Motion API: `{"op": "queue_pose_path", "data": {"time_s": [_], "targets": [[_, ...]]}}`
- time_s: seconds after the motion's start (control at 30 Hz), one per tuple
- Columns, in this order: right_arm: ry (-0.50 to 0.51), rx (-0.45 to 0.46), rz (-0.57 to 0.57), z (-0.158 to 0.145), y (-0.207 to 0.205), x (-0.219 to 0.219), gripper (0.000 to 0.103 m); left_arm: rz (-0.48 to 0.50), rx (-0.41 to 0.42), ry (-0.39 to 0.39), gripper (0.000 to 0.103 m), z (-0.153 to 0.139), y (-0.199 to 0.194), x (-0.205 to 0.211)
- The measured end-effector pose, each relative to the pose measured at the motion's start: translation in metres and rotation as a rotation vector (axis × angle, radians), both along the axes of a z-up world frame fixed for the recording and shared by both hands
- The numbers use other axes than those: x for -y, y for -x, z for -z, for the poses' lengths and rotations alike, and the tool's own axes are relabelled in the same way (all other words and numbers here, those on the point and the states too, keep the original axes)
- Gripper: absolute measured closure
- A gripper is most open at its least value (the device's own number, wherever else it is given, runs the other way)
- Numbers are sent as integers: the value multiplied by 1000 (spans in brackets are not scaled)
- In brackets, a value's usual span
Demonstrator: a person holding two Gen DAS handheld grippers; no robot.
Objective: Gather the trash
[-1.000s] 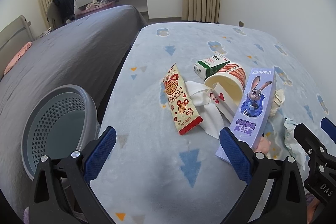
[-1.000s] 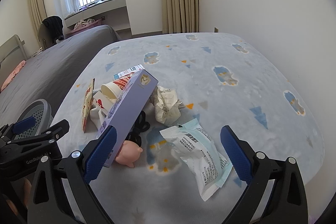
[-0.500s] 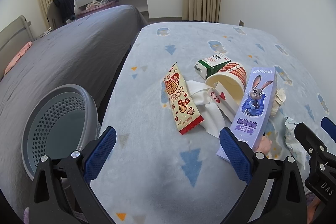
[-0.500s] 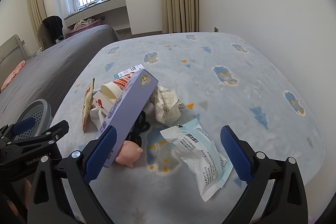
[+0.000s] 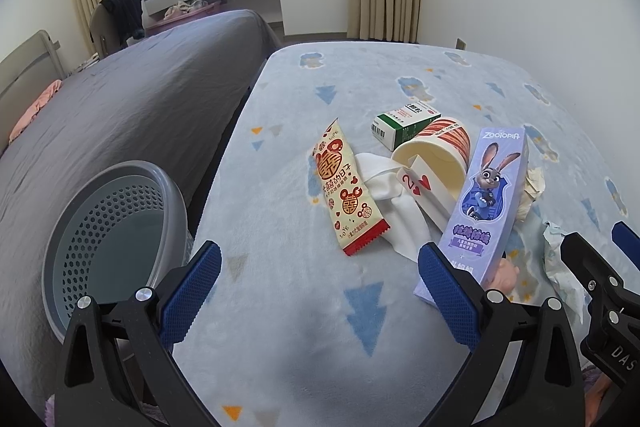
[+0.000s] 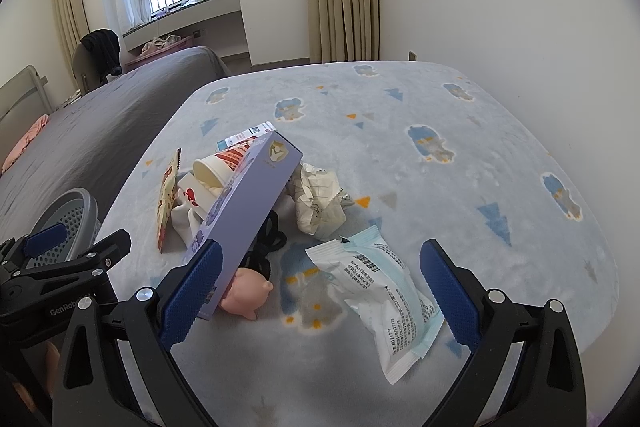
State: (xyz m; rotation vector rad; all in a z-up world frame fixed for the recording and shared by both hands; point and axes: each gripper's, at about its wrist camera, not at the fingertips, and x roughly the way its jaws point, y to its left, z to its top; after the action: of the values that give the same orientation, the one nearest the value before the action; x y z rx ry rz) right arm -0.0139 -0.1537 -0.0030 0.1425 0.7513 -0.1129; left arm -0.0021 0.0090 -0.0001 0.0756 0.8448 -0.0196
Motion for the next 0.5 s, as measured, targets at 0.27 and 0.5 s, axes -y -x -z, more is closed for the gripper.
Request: {"op": "queue_pose_path", "data": {"time_s": [0.27,0.5], "targets": [[0,0,-1,0,0,0,8,0,-2,-4,6,2,0,-1],[-1,-1,-1,0,0,0,8,0,-2,-5,6,2,0,0]]}}
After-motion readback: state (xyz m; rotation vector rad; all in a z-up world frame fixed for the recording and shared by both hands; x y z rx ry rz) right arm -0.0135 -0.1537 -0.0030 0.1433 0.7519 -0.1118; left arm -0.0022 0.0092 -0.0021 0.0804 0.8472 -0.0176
